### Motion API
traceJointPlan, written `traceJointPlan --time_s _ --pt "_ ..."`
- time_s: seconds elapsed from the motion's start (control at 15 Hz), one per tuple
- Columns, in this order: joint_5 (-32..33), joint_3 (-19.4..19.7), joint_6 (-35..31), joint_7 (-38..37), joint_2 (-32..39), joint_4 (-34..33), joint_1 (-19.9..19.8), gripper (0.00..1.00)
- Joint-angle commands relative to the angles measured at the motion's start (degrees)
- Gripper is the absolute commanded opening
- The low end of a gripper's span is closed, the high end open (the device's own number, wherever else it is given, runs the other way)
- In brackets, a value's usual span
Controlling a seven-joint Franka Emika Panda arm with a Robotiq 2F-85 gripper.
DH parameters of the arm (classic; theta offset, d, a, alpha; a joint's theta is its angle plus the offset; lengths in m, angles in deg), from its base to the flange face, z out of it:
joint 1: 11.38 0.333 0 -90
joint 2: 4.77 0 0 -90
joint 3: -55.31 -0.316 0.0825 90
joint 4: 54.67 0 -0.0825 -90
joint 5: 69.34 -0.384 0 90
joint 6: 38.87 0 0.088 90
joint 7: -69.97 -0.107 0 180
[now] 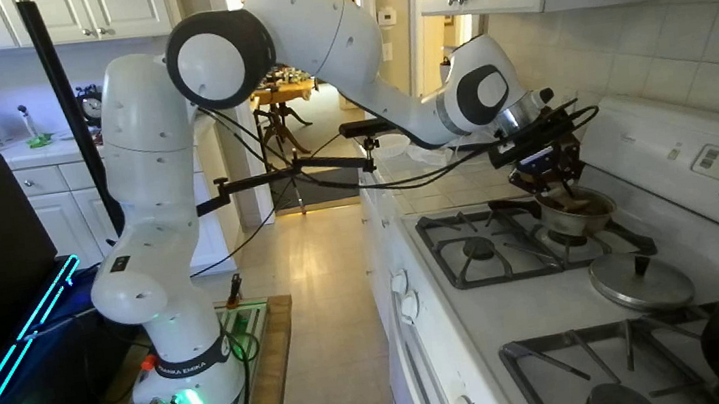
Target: Use the wooden spoon to stir in the pot
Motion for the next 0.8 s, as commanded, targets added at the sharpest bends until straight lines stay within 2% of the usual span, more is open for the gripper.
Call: traceJointPlan --time_s 0.0,0.73 --pt "-2.06 -0.09 0.43 1.56 -1.65 1.37 -1.13 0.07" --pt "-4.5 -1.76 -0.44 1.52 -3.35 4.34 -0.6 0.07"
